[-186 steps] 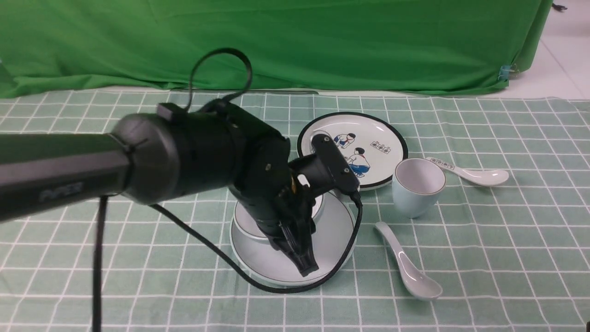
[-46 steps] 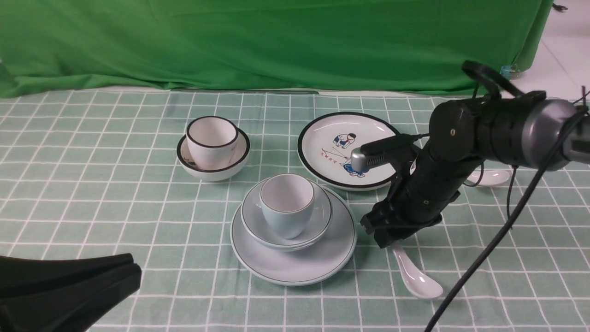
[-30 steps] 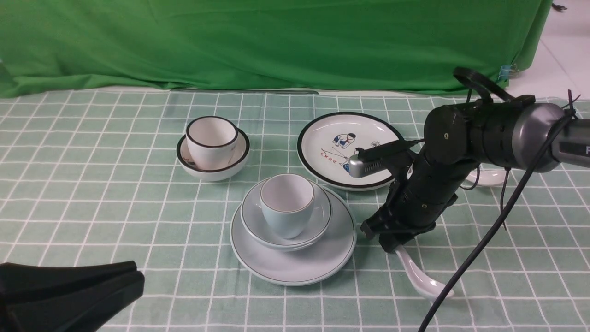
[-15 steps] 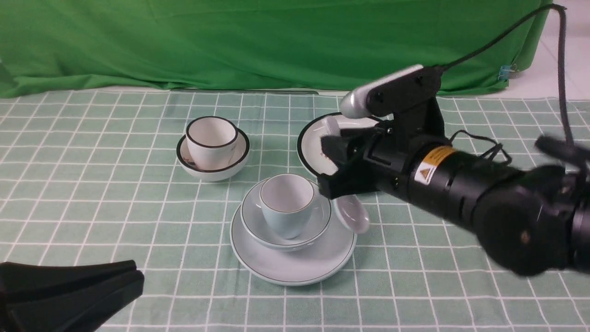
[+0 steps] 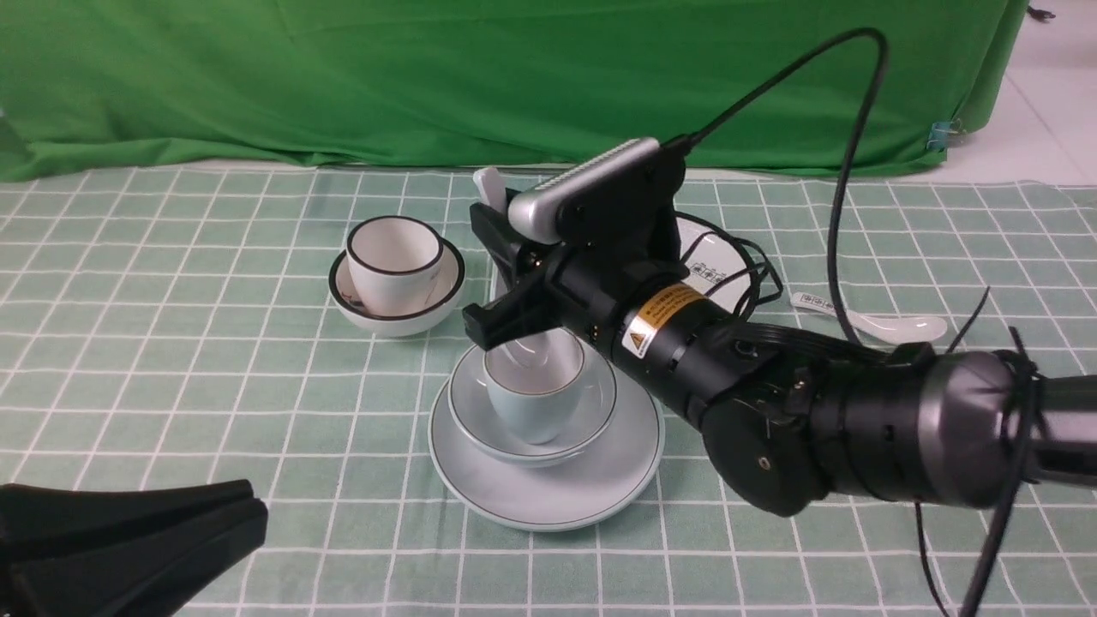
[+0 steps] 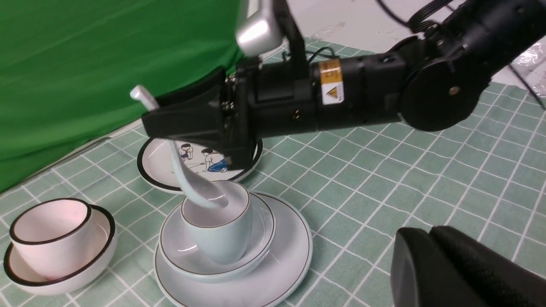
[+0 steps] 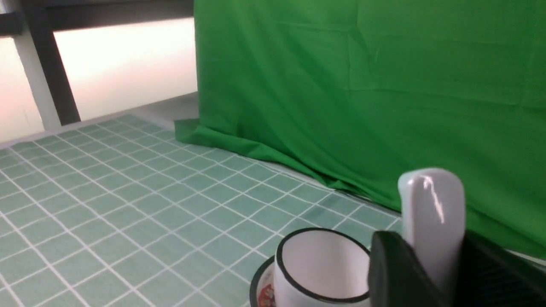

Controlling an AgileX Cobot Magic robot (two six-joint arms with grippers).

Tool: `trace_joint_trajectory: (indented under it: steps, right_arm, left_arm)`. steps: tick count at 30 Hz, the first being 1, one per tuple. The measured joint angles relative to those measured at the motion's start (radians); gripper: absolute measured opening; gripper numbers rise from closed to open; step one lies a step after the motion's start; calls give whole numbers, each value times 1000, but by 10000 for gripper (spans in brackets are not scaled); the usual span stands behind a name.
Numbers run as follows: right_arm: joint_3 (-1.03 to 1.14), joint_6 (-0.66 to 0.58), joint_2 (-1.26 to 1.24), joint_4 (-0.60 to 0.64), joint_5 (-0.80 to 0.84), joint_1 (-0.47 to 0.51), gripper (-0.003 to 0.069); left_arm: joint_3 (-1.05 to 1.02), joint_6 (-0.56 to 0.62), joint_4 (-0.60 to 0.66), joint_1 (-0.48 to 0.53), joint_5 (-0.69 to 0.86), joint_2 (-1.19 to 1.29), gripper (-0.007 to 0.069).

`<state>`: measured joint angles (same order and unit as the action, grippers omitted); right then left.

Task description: Place the bowls on the plates on the blue tablecloth, put the cups on the bowls, and place the spoons in the cups.

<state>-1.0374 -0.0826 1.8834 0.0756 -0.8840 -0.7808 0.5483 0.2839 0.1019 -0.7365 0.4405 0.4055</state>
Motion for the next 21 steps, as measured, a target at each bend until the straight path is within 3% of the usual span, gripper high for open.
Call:
trace_joint_trajectory:
  steps: [13,14,15,18,21]
  right_arm:
    - [-6,21,104,-4,1,20,197]
    - [-6,30,111,-4,1,20,248]
    - [-6,30,111,-4,1,20,248]
    - [-6,39,113,-4,-5,20,349]
    - [0,41,98,-4,-4,20,407]
  left_arm:
    - [0,0,0,0,-1,0,11]
    - [0,1,0,0,-5,0,11]
    - [0,1,0,0,-6,0,11]
    - [0,1,0,0,-27,0,11]
    - [0,1,0,0,-47,0,11]
